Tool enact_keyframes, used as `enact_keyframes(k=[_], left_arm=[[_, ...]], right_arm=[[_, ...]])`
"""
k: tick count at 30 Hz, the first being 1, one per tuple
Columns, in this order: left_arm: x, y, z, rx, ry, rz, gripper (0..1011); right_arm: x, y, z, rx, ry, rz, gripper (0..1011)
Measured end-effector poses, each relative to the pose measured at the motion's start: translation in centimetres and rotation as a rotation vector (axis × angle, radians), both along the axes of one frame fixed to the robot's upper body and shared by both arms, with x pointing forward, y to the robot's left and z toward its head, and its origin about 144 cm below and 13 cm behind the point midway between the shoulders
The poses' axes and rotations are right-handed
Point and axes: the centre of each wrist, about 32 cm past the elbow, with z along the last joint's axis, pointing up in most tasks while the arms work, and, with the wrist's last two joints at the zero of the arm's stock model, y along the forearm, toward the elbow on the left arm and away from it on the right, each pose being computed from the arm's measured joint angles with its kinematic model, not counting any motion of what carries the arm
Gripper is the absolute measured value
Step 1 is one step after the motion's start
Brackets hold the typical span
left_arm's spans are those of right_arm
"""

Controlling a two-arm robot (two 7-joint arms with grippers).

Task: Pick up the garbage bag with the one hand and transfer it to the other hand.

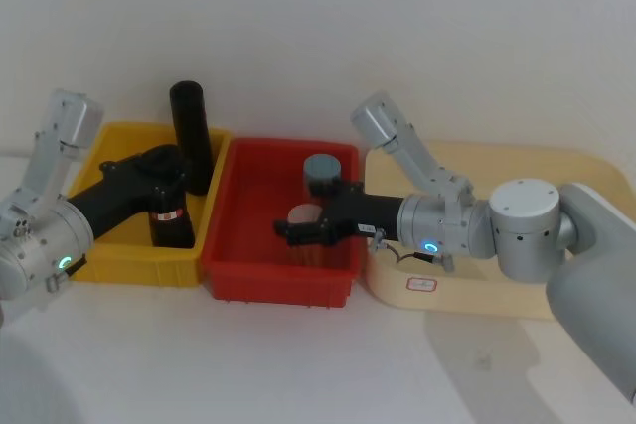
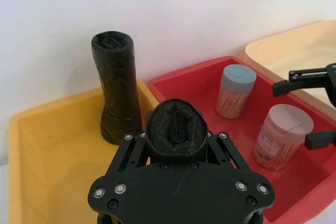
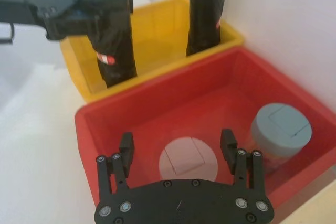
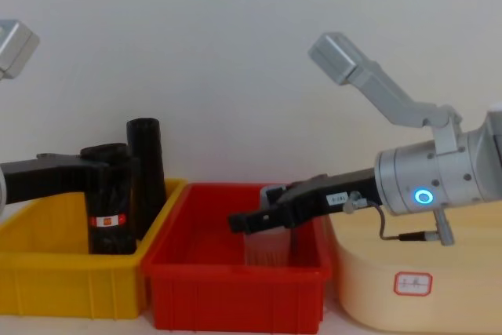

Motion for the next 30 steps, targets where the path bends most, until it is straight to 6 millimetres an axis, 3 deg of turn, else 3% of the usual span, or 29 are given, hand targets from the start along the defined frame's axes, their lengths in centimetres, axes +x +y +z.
enact_keyframes(k=[23, 29, 30], left_arm=[[0.0, 0.0, 0.0, 0.000, 0.000, 0.000, 371], [0.0, 0.0, 0.0, 0.000, 0.000, 0.000, 371], [0.0, 0.0, 0.0, 0.000, 0.000, 0.000, 371]], right_arm=[[1.4, -0.1, 0.3, -0.107, 0.049, 0.006, 1002], [1.5, -0.1, 0.3, -0.115, 0.053, 0.008, 910], [1.5, -0.1, 0.3, -0.116, 0.054, 0.008, 856]])
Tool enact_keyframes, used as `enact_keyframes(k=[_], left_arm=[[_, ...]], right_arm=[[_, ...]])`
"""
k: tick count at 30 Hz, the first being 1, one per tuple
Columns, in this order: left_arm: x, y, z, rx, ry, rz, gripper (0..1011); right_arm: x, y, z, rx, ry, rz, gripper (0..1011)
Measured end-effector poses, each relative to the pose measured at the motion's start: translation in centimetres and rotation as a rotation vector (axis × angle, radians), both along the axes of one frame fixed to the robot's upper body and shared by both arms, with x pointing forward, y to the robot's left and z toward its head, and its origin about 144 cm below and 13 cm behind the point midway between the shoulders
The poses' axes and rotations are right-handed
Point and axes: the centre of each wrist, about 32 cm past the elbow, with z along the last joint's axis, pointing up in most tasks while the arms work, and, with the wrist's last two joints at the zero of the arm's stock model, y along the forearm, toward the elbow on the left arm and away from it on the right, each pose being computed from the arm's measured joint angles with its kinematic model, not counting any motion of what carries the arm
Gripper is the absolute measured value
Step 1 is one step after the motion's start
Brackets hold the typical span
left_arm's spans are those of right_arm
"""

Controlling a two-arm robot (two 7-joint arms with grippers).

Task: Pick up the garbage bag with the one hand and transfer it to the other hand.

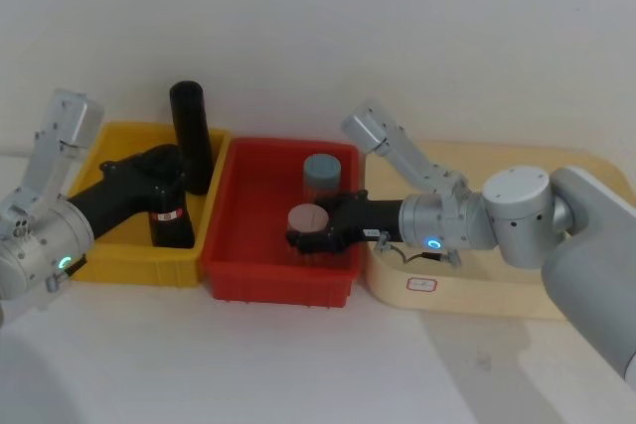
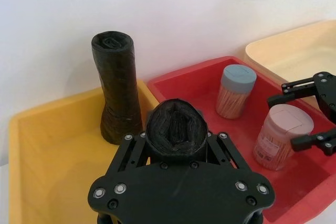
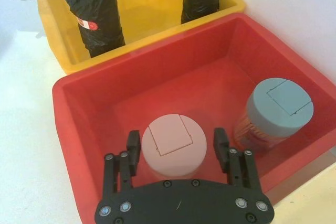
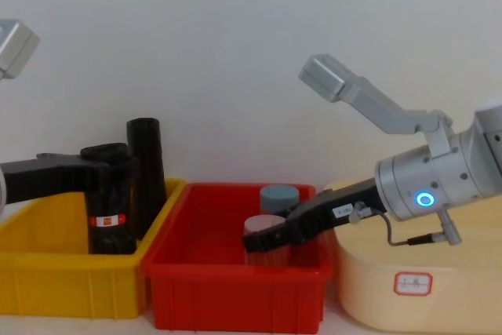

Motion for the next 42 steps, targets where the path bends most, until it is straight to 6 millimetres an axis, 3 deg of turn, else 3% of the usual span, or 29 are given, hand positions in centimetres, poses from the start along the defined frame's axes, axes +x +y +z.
enact_keyframes(k=[8, 19, 30, 42], left_arm=[[0.0, 0.0, 0.0, 0.000, 0.000, 0.000, 371], [-0.1, -0.3, 0.7, -0.001, -0.029, 0.003, 371], [-0.3, -1.0, 4.2, 0.000, -0.143, 0.000, 371], [1.2, -2.5, 10.8, -0.018, -0.312, -0.038, 371]], right_arm=[[0.1, 0.0, 0.0, -0.004, 0.002, 0.001, 655], [-0.2, -0.1, 0.4, 0.013, -0.016, 0.005, 651], [-1.5, -0.9, 2.8, 0.120, -0.115, 0.004, 651], [-3.8, -3.4, 7.0, 0.224, -0.276, -0.055, 652]])
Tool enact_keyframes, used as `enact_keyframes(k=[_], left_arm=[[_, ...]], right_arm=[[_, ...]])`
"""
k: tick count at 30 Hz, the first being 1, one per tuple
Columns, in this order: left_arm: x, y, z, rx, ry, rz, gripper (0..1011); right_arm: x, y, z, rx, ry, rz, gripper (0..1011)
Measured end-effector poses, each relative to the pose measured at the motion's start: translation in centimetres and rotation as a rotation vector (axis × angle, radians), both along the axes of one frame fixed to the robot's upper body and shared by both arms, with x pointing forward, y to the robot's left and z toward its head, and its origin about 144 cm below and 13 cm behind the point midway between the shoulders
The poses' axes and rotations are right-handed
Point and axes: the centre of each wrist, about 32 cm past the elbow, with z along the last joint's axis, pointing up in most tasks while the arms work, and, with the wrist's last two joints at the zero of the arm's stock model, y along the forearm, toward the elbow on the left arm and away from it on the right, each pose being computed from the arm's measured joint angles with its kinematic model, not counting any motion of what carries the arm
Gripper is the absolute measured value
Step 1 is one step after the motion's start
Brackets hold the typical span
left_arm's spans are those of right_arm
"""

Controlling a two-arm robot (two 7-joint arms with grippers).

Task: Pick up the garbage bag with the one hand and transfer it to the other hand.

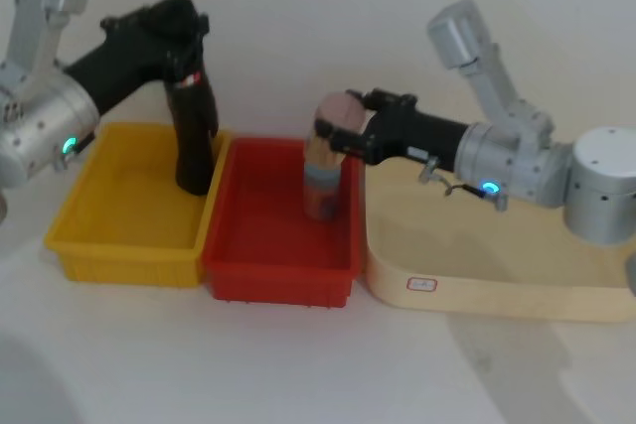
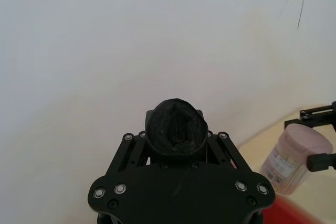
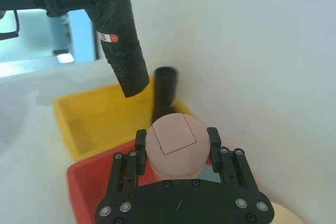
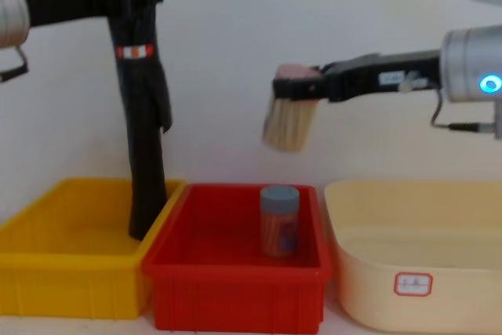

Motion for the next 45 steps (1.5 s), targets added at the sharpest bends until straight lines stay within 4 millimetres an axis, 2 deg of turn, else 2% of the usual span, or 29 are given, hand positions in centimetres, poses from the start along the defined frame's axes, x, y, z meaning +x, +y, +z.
enact_keyframes(k=[9, 19, 27, 38, 40, 45], left_arm=[[2.7, -2.1, 2.3, -0.030, -0.043, -0.079, 371], [5.1, -4.4, 3.1, -0.041, -0.045, -0.195, 371], [6.7, -6.5, 3.5, -0.042, -0.026, -0.305, 371], [8.5, -9.5, 3.4, -0.033, 0.020, -0.477, 371], [8.9, -10.1, 3.4, -0.031, 0.033, -0.513, 371], [9.8, -11.7, 3.1, -0.027, 0.062, -0.585, 371]], right_arm=[[-1.6, -2.7, 1.7, 0.032, -0.069, -0.112, 652], [-2.8, -5.3, 1.6, 0.028, -0.056, -0.245, 652], [-3.6, -7.2, 0.5, 0.018, 0.002, -0.360, 652], [-5.0, -9.8, -3.2, 0.028, 0.130, -0.522, 652], [-5.1, -10.0, -3.3, 0.030, 0.135, -0.529, 652], [-5.6, -10.6, -4.4, 0.038, 0.167, -0.569, 745]])
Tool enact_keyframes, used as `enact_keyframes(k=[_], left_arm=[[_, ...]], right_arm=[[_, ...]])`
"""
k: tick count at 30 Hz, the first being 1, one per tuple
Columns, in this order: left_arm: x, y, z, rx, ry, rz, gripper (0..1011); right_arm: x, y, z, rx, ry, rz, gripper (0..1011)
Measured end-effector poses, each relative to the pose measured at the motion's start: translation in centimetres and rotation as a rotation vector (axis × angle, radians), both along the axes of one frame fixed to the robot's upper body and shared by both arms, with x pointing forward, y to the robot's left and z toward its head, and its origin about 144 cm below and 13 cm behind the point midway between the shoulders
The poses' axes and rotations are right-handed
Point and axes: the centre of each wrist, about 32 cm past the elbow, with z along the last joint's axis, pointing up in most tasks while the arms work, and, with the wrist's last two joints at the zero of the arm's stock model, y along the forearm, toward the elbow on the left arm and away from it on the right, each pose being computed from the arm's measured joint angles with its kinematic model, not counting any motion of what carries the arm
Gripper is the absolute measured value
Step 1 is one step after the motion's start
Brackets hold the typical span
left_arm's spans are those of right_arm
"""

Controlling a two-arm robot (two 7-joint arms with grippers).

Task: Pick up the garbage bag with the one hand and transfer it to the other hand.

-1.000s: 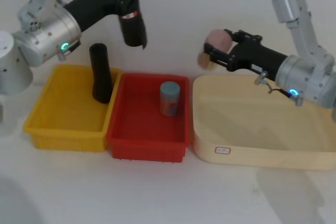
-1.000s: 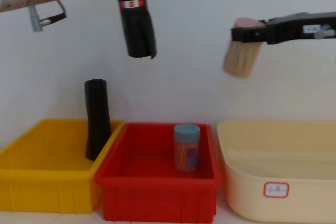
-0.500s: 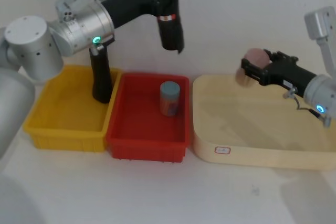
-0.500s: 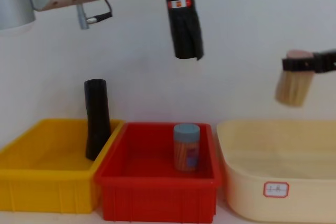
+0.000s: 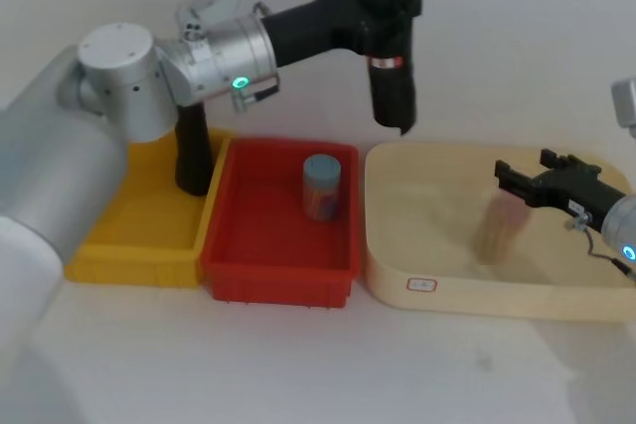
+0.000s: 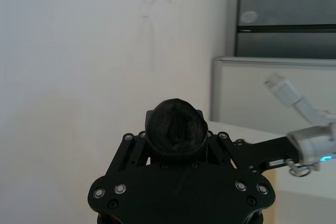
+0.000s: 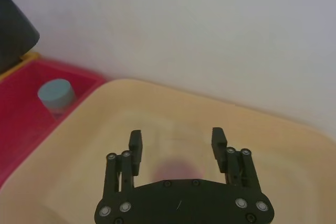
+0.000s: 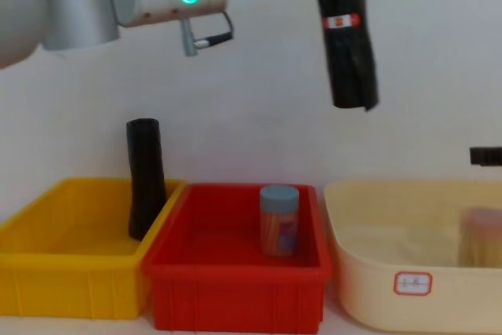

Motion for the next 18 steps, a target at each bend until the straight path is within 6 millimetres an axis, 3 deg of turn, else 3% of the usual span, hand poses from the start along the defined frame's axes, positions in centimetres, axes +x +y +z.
enact_keyframes(k=[9, 18], left_arm=[[2.4, -4.3, -1.4, 0.010, 0.070, -0.141, 371], [3.2, -6.6, -1.8, 0.025, 0.098, -0.211, 371]], right_arm=[[-0.5, -0.7, -1.0, 0.011, 0.027, -0.037, 1000], [-0.9, -0.7, -1.0, 0.019, 0.027, -0.008, 999]])
